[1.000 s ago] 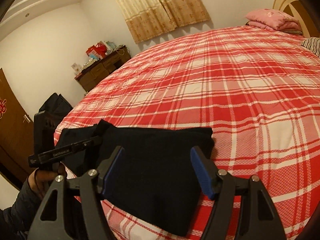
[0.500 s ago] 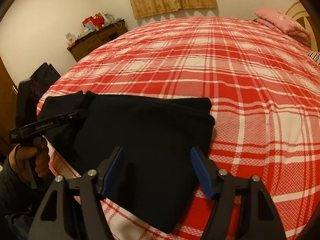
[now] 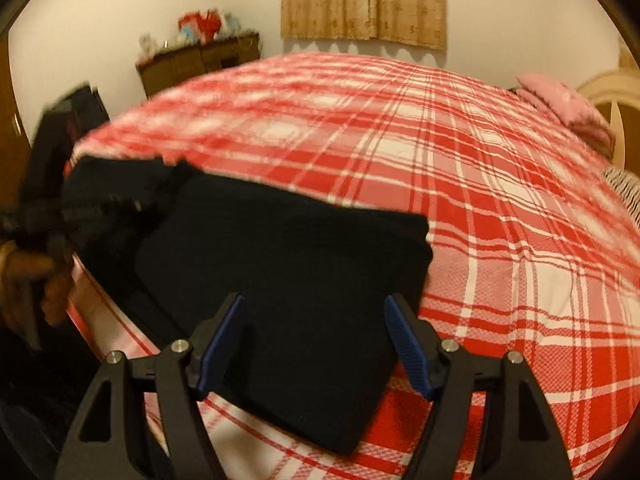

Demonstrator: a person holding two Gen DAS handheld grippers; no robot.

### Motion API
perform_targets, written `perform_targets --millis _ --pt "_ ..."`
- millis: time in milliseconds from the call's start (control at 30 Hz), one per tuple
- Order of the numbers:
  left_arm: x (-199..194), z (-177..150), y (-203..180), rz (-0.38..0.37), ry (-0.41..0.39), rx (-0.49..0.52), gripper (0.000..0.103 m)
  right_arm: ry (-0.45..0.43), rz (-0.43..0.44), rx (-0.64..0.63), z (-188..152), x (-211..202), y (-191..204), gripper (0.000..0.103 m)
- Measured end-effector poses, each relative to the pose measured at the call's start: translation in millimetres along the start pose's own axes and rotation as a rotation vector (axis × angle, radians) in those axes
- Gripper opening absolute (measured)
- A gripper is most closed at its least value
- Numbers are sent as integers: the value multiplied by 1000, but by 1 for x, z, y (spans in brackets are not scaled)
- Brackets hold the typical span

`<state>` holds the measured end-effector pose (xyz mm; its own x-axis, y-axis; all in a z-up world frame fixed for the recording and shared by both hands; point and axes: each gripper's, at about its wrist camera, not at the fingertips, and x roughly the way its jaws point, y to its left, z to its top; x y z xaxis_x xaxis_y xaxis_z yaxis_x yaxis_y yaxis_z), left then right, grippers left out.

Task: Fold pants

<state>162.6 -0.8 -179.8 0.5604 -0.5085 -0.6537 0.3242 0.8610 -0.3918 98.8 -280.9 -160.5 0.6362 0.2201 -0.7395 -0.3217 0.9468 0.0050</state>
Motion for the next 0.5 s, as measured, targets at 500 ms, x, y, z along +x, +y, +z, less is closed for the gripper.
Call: perform_targets --millis 500 --pt "-20 1 3 59 -25 30 48 68 -59 8 -15 13 -14 85"
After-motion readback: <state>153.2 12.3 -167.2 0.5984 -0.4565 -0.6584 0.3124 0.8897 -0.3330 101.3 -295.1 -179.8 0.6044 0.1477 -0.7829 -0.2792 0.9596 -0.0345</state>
